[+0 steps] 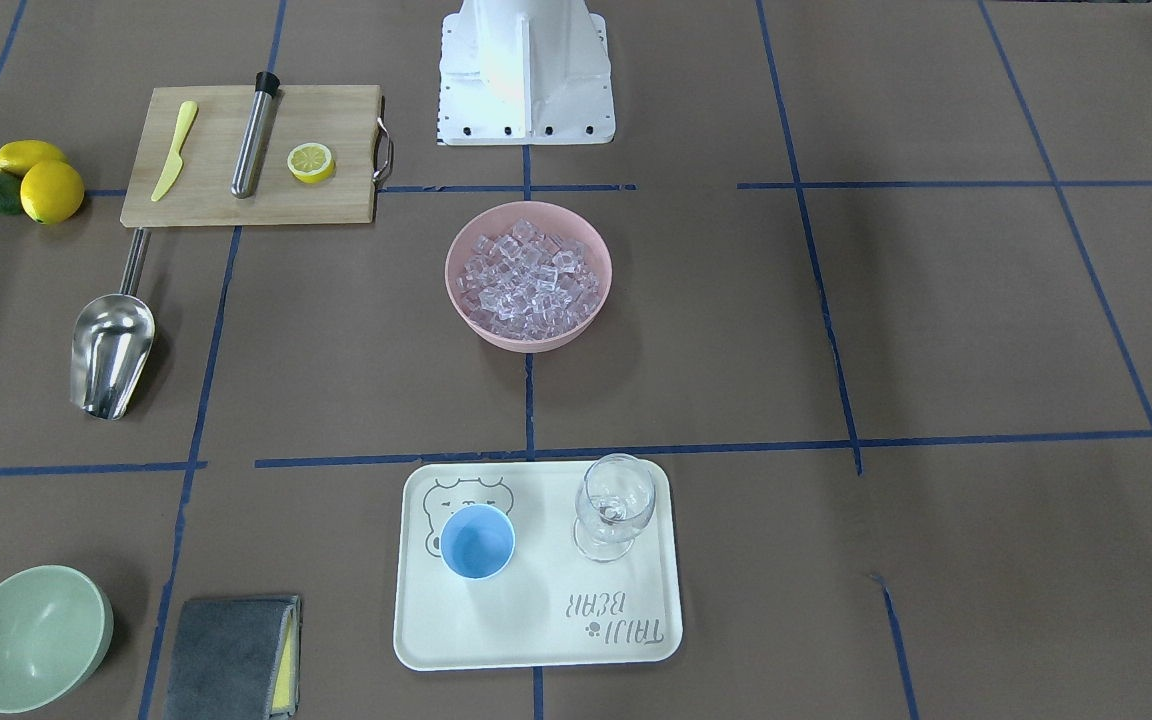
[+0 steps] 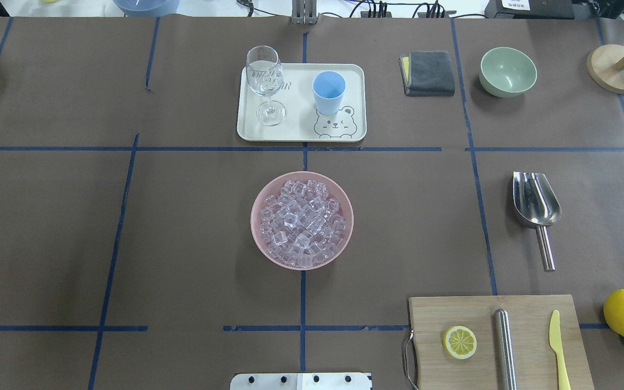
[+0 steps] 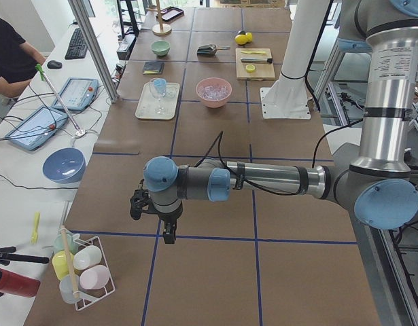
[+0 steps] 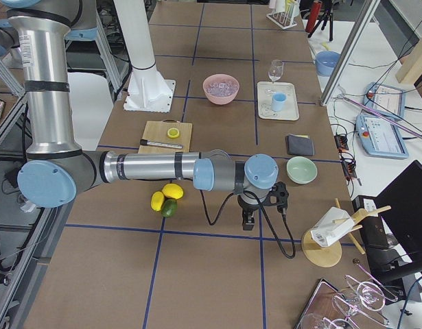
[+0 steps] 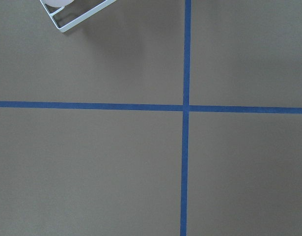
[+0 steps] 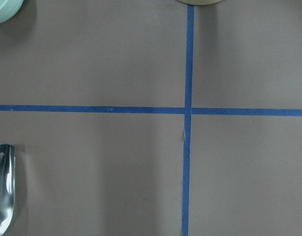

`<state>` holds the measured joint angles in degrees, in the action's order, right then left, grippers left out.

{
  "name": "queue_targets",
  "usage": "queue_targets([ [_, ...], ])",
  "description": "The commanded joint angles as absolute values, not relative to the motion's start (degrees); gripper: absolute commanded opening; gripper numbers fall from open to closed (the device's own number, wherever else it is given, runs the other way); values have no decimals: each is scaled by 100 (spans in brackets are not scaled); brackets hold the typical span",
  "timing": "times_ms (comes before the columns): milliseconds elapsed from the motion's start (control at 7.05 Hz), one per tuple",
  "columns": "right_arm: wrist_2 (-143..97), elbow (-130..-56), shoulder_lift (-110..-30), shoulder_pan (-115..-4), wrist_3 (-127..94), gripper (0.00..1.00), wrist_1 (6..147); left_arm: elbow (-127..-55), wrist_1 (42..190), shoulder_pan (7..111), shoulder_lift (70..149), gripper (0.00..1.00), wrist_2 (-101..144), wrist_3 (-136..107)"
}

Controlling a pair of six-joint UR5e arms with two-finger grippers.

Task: Put ice in cup with scoop

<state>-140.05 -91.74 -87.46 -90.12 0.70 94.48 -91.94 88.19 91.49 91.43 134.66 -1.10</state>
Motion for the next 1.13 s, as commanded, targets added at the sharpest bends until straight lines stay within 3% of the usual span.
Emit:
queue_targets([
  [0, -14010, -9176, -8745, -9009, 79, 100, 9448, -9202, 8842, 9141, 9158, 100, 13500, -114],
  [284, -14010, -9176, -8736, -9009, 79, 100, 9448, -9255, 9025, 9141, 9158, 100, 13526, -97],
  [567, -14027, -9272, -8597, -8913, 70, 100, 9439, -9290, 10144, 9141, 9176, 100, 13692, -132],
  [993, -14105, -9307, -8403, -8912, 62, 100, 9448, -9718, 10994, 7932, 9437, 100, 13887, -149],
])
